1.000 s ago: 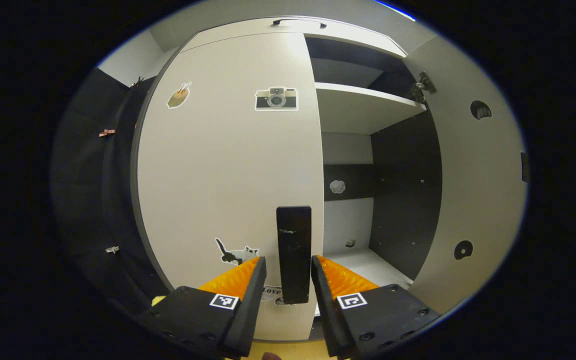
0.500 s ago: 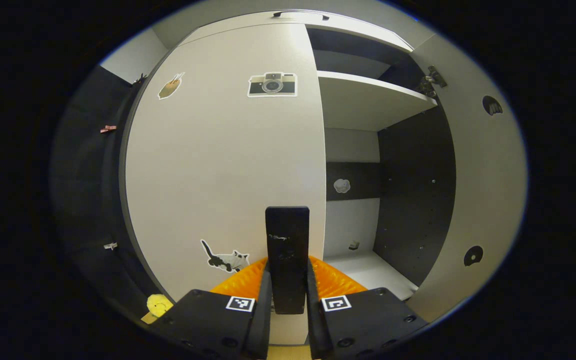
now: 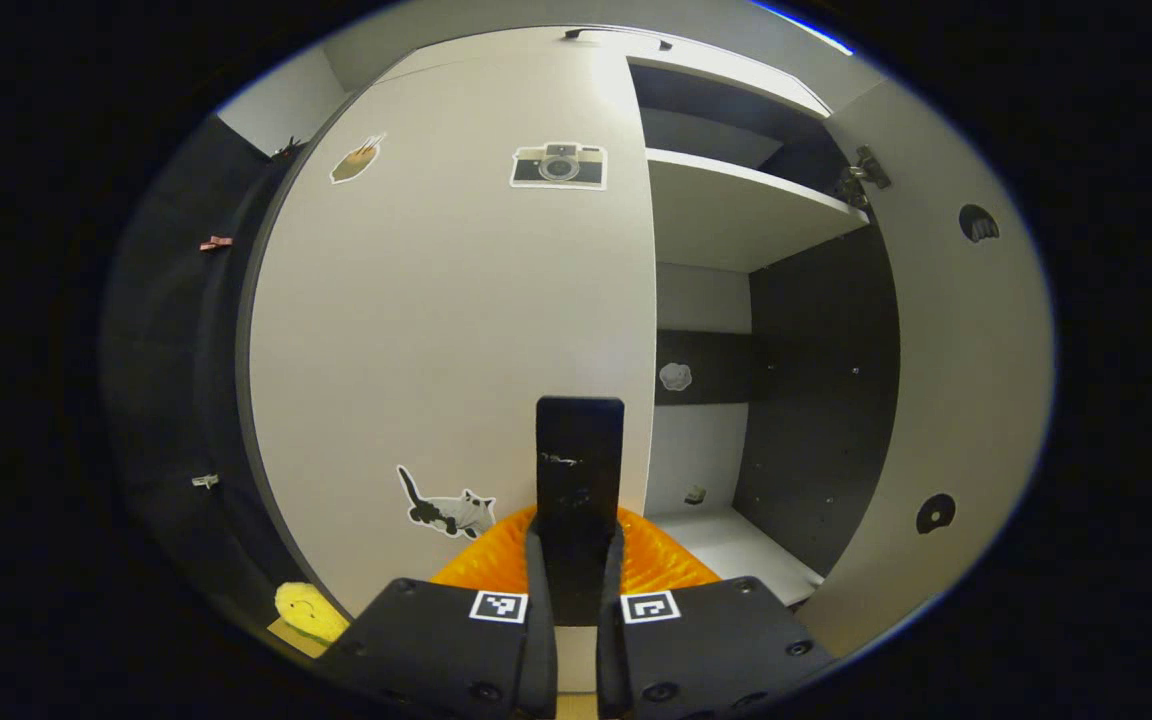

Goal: Open the right door of the double-door shoe cabinet with the right hand, and open the left door with the left hand.

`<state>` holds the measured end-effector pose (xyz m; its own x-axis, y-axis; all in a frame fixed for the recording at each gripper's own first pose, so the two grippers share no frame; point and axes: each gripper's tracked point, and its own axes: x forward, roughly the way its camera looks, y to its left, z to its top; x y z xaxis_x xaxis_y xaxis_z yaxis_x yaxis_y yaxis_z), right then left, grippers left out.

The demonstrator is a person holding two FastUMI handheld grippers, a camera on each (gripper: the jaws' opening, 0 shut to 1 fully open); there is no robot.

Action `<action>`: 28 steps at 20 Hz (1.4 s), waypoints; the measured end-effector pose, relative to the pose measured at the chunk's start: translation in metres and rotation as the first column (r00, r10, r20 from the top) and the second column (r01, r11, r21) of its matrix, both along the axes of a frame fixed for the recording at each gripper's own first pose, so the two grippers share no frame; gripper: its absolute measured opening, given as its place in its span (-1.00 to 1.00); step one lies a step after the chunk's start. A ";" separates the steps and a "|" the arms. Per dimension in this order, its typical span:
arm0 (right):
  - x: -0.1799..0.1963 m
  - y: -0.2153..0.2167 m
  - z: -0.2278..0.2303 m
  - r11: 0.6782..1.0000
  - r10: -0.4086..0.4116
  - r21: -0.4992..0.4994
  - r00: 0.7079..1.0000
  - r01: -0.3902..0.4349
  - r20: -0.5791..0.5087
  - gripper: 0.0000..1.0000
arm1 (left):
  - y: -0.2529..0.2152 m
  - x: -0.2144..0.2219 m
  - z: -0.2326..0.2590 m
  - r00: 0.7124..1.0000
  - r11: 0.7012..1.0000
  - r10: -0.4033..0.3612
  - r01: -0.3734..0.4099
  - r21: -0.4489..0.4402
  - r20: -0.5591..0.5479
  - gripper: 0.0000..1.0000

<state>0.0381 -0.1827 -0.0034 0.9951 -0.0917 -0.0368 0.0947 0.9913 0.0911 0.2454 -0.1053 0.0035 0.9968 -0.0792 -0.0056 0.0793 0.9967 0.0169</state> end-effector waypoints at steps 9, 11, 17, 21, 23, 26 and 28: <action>-0.014 0.029 0.010 1.000 0.001 0.015 1.000 -0.002 0.028 0.96 | 0.034 -0.082 -0.005 0.991 0.992 -0.127 0.127 -0.012 -0.029 -0.67; -0.016 0.034 0.016 1.000 0.003 0.003 0.999 -0.003 0.038 0.96 | 0.049 -0.098 -0.006 0.989 0.990 -0.140 0.139 -0.035 -0.036 -0.67; -0.022 0.052 0.032 1.000 0.007 -0.002 0.997 -0.006 0.076 0.95 | 0.083 -0.139 -0.006 0.990 0.990 -0.136 0.134 -0.039 -0.033 -0.69; -0.020 0.067 0.032 1.000 0.025 -0.003 0.997 -0.025 0.074 0.95 | 0.102 -0.154 -0.006 0.990 0.990 -0.136 0.135 -0.034 -0.039 -0.68; -0.019 0.075 0.030 0.999 0.038 -0.007 0.997 -0.038 0.072 0.84 | 0.105 -0.156 -0.006 0.991 0.991 -0.127 0.126 -0.040 -0.037 -0.67; -0.018 0.085 0.032 0.998 0.057 -0.020 0.996 -0.055 0.074 0.96 | 0.124 -0.168 -0.008 0.993 0.993 -0.116 0.114 -0.042 -0.038 -0.69; -0.018 0.091 0.030 0.997 0.068 -0.026 0.995 -0.066 0.073 0.96 | 0.137 -0.172 -0.008 0.994 0.994 -0.102 0.100 -0.040 -0.040 -0.74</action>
<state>0.0198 -0.0921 0.0265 0.9990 -0.0246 0.0385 0.0218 0.9972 0.0719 0.0731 0.0312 -0.0041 0.9827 -0.1805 -0.0422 0.1795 0.9834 -0.0258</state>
